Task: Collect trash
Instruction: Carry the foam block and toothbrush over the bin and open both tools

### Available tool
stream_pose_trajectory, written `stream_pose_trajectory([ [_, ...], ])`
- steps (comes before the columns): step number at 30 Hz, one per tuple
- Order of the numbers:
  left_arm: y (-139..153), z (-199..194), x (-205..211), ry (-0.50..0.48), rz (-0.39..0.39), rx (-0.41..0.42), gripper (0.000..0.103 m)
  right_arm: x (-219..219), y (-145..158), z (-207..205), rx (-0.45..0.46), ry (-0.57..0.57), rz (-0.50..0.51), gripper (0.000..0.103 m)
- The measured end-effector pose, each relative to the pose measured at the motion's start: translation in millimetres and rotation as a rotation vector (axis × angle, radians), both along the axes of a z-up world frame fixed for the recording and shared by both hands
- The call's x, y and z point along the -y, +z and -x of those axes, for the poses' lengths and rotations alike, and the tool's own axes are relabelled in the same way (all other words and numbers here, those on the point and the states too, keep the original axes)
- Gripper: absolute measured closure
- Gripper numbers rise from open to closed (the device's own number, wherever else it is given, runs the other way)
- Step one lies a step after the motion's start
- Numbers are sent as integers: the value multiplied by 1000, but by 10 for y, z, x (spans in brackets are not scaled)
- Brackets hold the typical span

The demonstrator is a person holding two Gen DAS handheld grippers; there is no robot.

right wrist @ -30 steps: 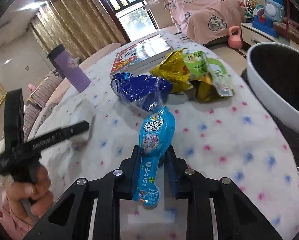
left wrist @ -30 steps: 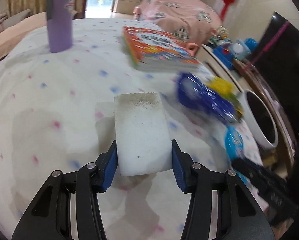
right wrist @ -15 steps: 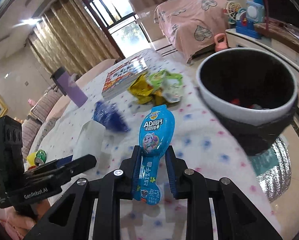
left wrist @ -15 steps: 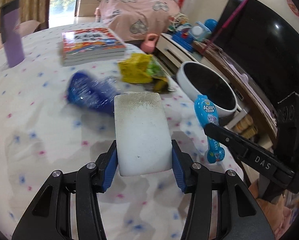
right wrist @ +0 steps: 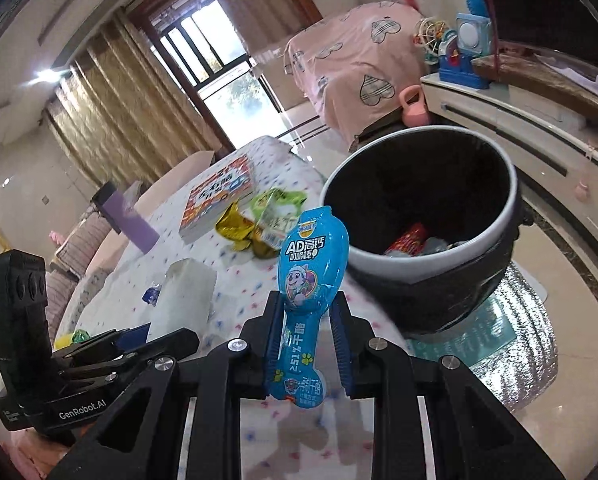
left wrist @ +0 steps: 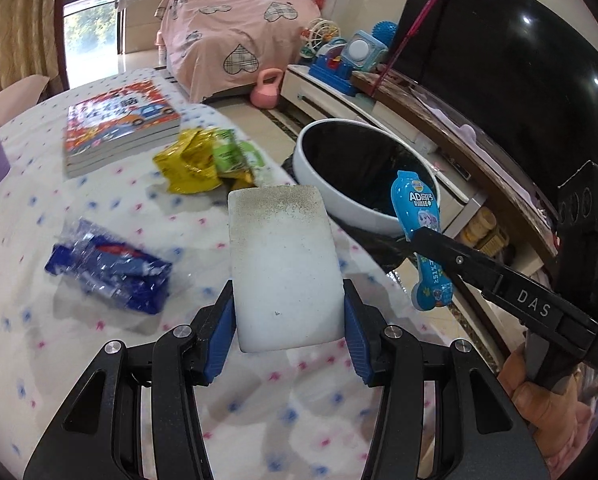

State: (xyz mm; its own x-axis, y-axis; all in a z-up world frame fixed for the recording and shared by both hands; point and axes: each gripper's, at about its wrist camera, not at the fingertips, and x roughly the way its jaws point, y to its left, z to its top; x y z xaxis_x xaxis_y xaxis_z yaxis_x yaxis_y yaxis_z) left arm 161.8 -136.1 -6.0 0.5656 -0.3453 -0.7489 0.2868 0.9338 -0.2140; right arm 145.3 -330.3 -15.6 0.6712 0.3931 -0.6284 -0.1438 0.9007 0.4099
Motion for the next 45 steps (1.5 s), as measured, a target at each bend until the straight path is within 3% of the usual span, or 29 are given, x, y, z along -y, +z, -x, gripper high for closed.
stream_pose_trajectory([
  [45,157,-774,842,-82,-52,18,55,733,149,-538,31,-100,20,80],
])
